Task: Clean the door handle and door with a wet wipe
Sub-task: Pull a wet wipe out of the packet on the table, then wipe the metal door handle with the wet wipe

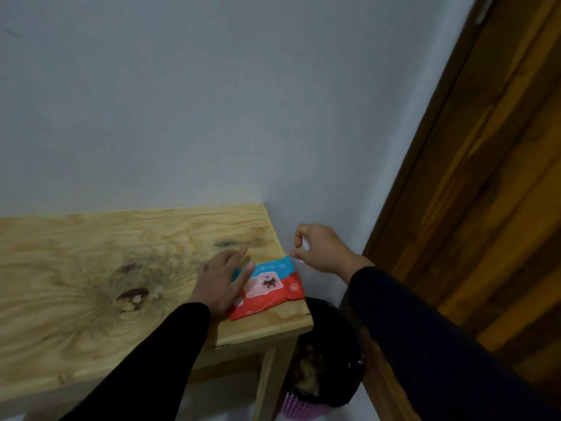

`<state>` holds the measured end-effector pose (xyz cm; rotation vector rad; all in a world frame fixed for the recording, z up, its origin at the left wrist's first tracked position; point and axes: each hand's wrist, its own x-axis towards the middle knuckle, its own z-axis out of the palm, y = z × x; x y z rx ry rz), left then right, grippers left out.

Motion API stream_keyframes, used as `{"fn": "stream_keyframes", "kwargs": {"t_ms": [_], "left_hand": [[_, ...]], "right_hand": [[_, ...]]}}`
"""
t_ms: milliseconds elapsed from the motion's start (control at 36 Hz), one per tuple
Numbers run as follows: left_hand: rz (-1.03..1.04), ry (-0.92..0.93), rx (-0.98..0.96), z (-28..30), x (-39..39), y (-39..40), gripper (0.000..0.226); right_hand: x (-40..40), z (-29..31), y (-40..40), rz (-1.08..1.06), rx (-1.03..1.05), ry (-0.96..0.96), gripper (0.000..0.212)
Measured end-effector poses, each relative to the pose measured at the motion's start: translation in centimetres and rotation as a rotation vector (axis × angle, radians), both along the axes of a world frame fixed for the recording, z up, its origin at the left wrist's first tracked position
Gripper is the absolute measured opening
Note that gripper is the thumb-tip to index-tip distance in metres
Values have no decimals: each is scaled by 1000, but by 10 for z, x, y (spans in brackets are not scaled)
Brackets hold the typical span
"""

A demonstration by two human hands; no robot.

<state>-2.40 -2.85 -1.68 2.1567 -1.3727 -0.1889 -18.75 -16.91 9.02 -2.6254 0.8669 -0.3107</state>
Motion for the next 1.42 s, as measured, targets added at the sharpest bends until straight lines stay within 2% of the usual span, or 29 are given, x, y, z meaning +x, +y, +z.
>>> {"fn": "stream_keyframes", "kwargs": {"t_ms": [111, 250, 444, 583, 694, 861, 1028, 1222, 1278, 1417], "left_hand": [[1, -79, -12, 24, -8, -13, 92], [-133, -251, -35, 61, -30, -50, 91], [-339, -323, -103, 107, -79, -105, 86], [-507, -436, -156, 151, -130, -157, 42], [-605, -502, -306, 190, -178, -190, 41], [-755, -493, -458, 236, -254, -223, 46], [-835, -503, -581, 276, -330, -232, 47], [-973, -456, -676, 318, -415, -225, 49], [-1008, -433, -716, 327, -436, -218, 49], [-1087, -400, -806, 341, -479, -200, 49]], "right_hand": [[-16, 25, -10, -47, -14, 16, 19], [-45, 64, -17, -107, -57, 11, 15], [-88, 109, -17, -192, -182, 27, 16], [-137, 142, -14, -246, -397, 302, 22], [-177, 164, -11, -315, -555, 576, 37], [-250, 197, -13, -531, -709, 725, 25], [-319, 229, 1, -833, -736, 685, 23], [-392, 256, 21, -1152, -759, 500, 41], [-409, 262, 32, -1184, -783, 426, 36], [-453, 276, 67, -1239, -831, 377, 15]]}}
